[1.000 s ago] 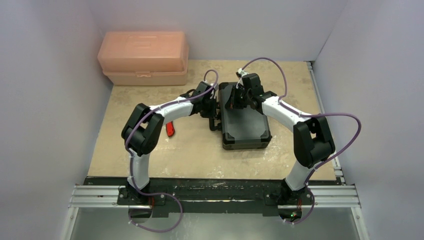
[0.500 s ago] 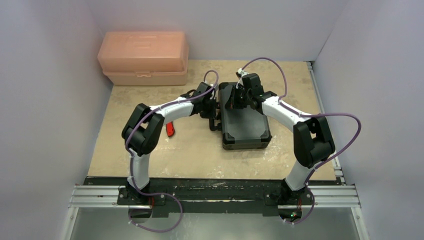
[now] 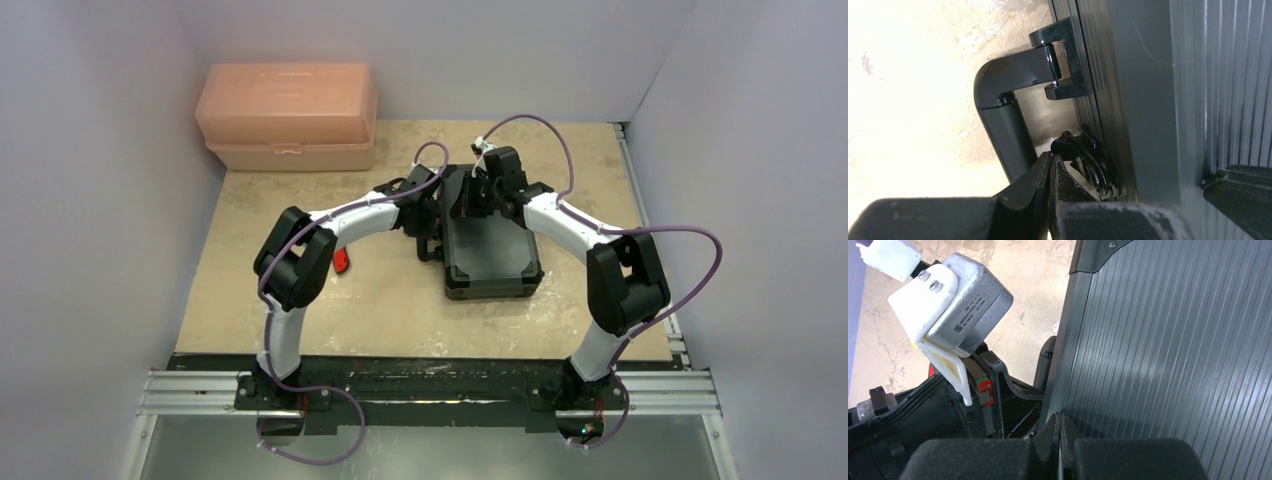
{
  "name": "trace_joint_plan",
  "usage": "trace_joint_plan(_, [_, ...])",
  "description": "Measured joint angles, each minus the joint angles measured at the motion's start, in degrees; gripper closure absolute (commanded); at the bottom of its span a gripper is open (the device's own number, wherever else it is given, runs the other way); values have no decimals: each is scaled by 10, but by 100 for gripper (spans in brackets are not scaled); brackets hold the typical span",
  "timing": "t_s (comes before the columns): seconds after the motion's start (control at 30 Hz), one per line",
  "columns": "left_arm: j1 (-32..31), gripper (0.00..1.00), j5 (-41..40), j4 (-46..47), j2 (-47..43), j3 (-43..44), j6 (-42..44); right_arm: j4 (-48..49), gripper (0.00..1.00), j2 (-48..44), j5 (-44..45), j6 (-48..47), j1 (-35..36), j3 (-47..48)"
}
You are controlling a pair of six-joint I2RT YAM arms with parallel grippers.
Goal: Pack up texas hold em set
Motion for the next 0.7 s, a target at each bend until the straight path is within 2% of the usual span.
trace_joint_plan(0.33, [-1,100,-46,-37,48,70,-54,-4,100,2,0,-1,0,3])
trace_joint_plan(0.7, [1,100,-48,-34,66,77,-121,-11,100,5,0,-4,0,10])
